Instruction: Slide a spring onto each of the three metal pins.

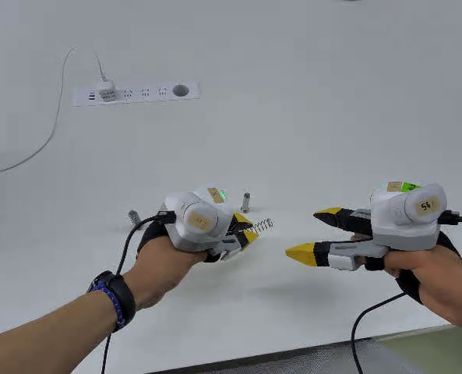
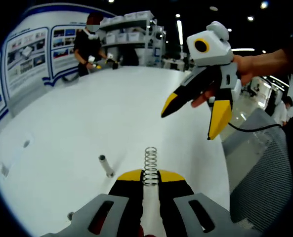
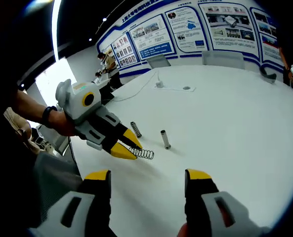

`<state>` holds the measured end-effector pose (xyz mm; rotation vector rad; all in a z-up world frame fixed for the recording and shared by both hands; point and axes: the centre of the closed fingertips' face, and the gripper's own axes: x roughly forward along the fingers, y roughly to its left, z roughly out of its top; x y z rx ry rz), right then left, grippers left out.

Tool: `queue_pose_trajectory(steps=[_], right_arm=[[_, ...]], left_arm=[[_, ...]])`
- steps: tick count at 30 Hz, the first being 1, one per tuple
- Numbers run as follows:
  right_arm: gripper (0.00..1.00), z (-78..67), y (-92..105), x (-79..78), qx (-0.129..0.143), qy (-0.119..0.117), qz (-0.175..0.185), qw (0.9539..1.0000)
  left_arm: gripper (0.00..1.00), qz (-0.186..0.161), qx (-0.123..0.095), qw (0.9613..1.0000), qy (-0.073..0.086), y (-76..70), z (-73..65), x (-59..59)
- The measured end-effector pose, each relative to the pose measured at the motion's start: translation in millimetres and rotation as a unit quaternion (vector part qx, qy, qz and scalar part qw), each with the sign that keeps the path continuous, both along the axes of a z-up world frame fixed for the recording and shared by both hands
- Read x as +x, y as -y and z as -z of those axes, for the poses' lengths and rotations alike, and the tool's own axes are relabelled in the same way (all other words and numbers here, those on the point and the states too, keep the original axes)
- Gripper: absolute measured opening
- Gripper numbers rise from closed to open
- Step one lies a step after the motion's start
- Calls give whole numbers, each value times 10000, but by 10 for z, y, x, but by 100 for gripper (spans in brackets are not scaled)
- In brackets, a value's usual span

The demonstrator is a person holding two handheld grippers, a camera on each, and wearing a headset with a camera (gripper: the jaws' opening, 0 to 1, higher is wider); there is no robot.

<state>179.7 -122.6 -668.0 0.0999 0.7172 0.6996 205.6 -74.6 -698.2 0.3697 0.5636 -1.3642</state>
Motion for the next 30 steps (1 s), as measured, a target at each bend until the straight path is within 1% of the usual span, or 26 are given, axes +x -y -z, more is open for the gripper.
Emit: queue_pose_trajectory(steps=[6,9,15,17,21,24,28,30], right_arm=[[55,-34,-92,25,282,-52,-34,9996],[51,-40,-128,39,379,-83,-50,9992],[43,-64,-211,51,644,-215,-77,9977],[42,-72,-225,60,695,-252,-80,9972],[35,-124,-263,70,897,-317,-51,9954],[31,-140,-287,64,988,-376,-52,9944],[28,-160,-332,39,1138,-495,-71,9922],[26,-169,-345,35,1182,-516,-86,9916]], left_arm=[[10,144,-73,9998,72,11,-113,-50],[10,215,-111,9996,113,27,-161,-77],[10,359,-212,9990,168,85,-263,-147],[10,395,-234,9988,184,103,-283,-165],[10,512,-268,9981,215,131,-316,-196],[10,561,-290,9977,236,143,-342,-208],[10,612,-322,9973,259,152,-378,-222],[10,636,-331,9971,259,156,-385,-228]])
